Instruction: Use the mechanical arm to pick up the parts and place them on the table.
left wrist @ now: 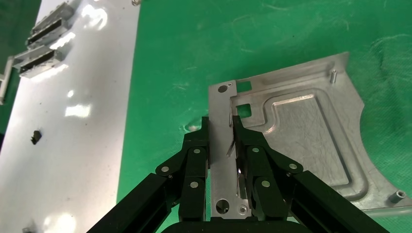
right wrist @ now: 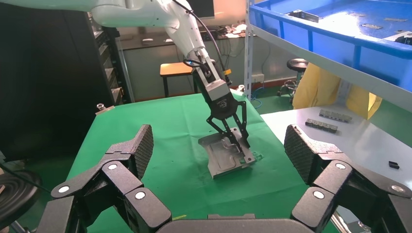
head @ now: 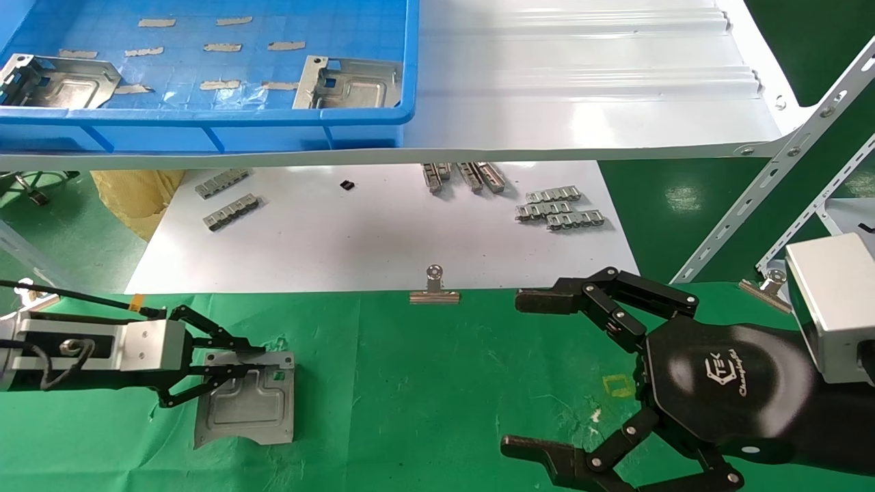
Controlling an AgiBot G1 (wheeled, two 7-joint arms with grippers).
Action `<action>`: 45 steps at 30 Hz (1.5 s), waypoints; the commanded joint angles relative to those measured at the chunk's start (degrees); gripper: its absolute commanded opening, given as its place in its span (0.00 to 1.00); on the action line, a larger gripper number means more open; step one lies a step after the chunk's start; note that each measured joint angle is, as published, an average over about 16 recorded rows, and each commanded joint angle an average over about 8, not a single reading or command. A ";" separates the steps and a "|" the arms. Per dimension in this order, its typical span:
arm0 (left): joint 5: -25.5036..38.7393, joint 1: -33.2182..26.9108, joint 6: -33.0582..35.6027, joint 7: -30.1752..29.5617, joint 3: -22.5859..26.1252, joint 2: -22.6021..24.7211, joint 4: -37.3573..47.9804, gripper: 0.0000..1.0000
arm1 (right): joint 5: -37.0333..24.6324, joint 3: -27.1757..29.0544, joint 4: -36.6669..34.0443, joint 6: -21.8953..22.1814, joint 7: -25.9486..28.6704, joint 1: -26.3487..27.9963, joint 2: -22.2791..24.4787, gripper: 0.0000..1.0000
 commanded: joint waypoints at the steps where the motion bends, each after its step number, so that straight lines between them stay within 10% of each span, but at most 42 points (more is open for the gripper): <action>1: 0.25 -0.01 -0.01 1.06 0.15 0.53 1.29 1.00 | 0.00 0.00 0.00 0.00 0.00 0.00 0.00 1.00; 29: -5.72 2.49 5.18 -7.42 -2.71 -0.73 7.54 1.00 | 0.02 -0.01 -0.02 0.03 -0.01 -0.01 0.01 1.00; 45: -9.86 9.54 3.91 -18.34 -10.35 -3.74 -7.96 1.00 | 0.03 -0.03 -0.04 0.02 -0.02 0.00 0.01 1.00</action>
